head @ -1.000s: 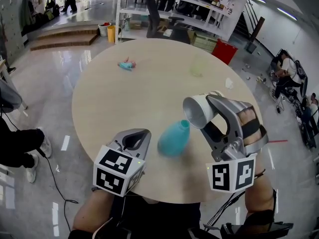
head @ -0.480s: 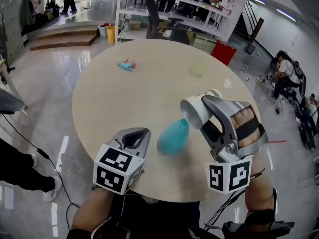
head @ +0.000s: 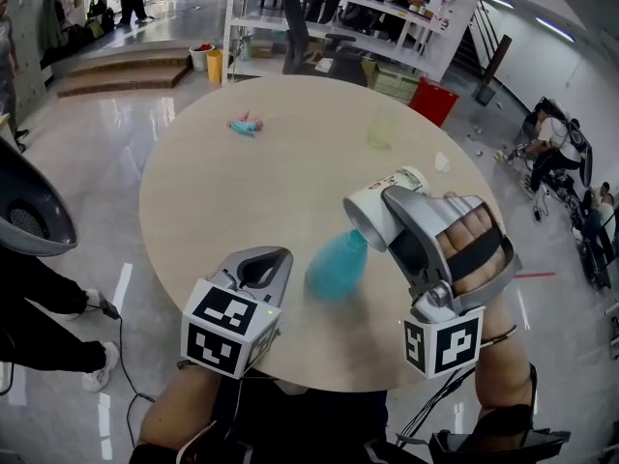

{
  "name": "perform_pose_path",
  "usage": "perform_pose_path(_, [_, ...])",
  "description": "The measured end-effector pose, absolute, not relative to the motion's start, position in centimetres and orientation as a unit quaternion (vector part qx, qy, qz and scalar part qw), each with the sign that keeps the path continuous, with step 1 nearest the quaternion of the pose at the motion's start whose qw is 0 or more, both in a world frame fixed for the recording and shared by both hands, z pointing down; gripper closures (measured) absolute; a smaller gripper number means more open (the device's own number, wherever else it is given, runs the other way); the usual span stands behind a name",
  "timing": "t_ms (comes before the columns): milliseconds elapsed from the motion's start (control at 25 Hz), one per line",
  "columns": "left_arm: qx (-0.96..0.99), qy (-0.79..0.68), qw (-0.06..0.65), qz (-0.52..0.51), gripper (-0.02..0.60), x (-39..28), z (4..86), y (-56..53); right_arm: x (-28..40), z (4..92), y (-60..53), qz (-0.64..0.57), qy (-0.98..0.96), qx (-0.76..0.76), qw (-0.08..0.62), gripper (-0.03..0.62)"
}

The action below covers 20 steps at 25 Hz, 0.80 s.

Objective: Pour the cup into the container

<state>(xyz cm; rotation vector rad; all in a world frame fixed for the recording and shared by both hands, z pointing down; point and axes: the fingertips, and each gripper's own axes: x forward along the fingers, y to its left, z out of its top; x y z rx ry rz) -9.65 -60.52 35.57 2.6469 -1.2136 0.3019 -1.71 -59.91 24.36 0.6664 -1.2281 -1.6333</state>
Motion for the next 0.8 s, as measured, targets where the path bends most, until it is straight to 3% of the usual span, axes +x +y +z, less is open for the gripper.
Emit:
perform_pose_path(440, [0.899, -0.413, 0.107, 0.101, 0.581, -9.8, 35.6, -60.6, -1.3, 24.5, -60.1, -0.582, -0.613, 0.332, 0.417, 0.298])
perform_pose_path(800, [0.899, -0.413, 0.109, 0.102, 0.581, -9.7, 35.8, -60.7, 4.6, 26.1, -62.2, -0.272, -0.814, 0.456, 0.235, 0.298])
